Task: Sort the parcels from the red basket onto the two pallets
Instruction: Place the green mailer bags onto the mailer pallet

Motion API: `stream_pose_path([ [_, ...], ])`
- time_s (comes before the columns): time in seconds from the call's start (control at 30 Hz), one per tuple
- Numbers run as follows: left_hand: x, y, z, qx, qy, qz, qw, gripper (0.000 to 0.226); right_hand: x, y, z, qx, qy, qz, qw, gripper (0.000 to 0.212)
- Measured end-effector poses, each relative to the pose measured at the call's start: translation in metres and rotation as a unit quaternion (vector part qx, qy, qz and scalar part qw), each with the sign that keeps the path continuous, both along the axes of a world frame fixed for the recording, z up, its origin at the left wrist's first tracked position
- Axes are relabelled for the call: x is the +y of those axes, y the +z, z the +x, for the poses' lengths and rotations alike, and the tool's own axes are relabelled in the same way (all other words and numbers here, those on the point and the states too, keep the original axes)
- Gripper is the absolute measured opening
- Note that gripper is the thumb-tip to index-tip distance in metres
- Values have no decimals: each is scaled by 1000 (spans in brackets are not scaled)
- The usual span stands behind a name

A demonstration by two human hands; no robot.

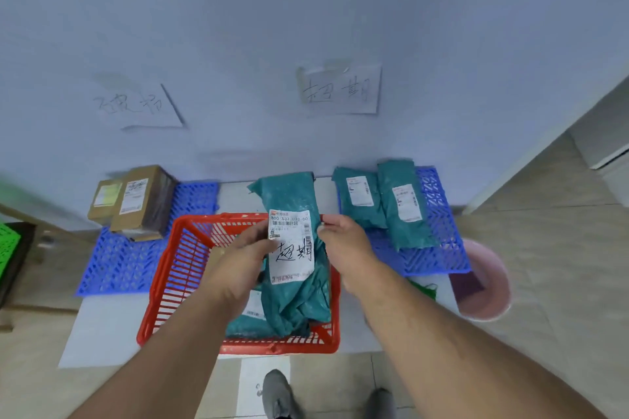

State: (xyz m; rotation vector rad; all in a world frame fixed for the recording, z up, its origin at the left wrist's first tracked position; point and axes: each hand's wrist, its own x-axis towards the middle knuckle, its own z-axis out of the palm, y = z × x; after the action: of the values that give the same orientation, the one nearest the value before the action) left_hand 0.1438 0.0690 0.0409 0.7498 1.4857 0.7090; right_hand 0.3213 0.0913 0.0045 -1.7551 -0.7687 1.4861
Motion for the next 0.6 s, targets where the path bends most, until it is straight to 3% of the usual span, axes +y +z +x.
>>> stream_pose_path([
  [0.07, 0, 8, 30, -11, -14, 10, 1000, 43, -4, 4, 31, 44, -25, -3, 999, 30],
  [0.2, 0, 12, 87, -43, -45, 15, 998, 45, -12, 1, 89, 67, -51, -16, 996, 22],
  [0.47, 20, -15, 175, -142, -78, -32, 986, 48, -16, -15, 168, -15, -127, -12, 992, 23],
  [0.6, 30, -35, 212, -141, -114, -61, 982, 51, -14, -25, 206, -35, -148, -16, 988, 27],
])
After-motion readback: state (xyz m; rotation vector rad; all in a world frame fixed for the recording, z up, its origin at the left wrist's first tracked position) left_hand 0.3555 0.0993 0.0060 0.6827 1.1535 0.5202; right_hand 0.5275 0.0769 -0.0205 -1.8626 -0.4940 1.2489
